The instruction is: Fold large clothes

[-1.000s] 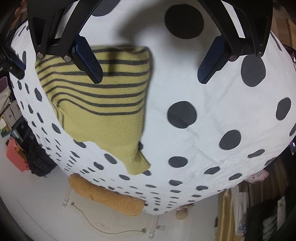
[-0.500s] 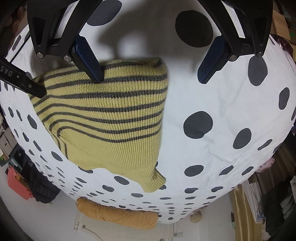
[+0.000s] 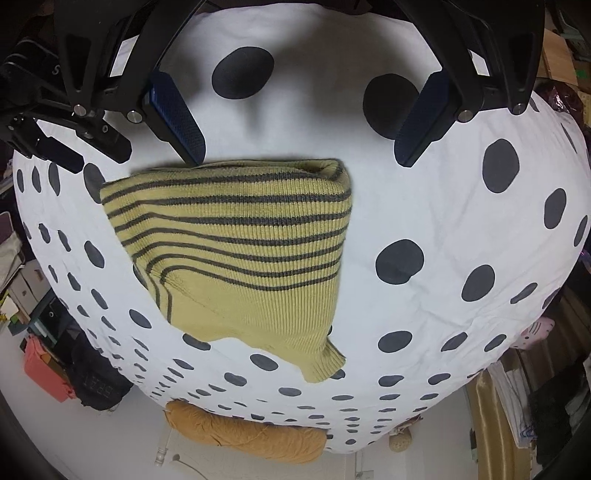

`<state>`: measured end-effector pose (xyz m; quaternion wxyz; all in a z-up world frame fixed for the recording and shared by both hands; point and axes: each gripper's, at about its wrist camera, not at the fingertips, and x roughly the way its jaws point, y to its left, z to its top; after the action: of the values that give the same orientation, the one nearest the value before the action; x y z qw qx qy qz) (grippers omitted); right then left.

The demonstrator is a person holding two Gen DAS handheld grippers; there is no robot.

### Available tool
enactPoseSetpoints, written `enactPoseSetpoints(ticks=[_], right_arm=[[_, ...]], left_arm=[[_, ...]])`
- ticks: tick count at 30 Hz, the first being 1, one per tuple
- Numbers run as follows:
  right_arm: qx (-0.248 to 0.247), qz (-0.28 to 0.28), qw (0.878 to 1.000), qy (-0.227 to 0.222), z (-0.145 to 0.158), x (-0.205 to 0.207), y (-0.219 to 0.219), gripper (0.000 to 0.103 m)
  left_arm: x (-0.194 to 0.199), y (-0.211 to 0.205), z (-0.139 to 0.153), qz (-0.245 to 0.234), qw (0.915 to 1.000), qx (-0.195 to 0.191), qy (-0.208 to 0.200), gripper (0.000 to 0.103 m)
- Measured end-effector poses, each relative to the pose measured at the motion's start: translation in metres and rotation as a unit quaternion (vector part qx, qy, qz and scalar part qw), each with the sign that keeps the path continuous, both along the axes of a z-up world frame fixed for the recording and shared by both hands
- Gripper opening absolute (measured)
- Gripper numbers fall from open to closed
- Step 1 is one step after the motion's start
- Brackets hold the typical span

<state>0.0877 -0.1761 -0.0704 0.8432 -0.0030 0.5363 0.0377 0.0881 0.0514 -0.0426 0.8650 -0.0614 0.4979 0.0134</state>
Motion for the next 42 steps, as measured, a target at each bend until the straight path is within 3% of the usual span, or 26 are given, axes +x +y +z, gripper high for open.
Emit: enactPoseSetpoints(ticks=[10, 15, 21, 35, 42], right_arm=[[-0.008, 0.012, 1.0, 0.017, 0.018, 0.016, 0.012, 0.078], [0.014, 0.005, 0.999, 0.035, 0.023, 0.025, 0.012, 0.078], [-0.008, -0.006, 1.0, 0.023, 0.032, 0.026, 0.017, 0.078], [-0.011, -0.008, 1.0, 0.013, 0.038, 0.017, 0.014, 0.078], [-0.01, -0.008, 1.0, 0.011, 0.04, 0.014, 0.015, 0.078]], left_arm=[[0.016, 0.002, 0.019, 0.0, 0.9998, -0.008, 0.018, 0.102], [0.024, 0.006, 0.022, 0.012, 0.9995, -0.013, 0.027, 0.102], [0.025, 0.007, 0.025, 0.016, 0.9993, -0.019, 0.027, 0.102], [0.017, 0.006, 0.033, 0.02, 0.9996, 0.001, 0.019, 0.102], [0.014, 0.008, 0.036, 0.02, 0.9996, -0.009, 0.016, 0.102]])
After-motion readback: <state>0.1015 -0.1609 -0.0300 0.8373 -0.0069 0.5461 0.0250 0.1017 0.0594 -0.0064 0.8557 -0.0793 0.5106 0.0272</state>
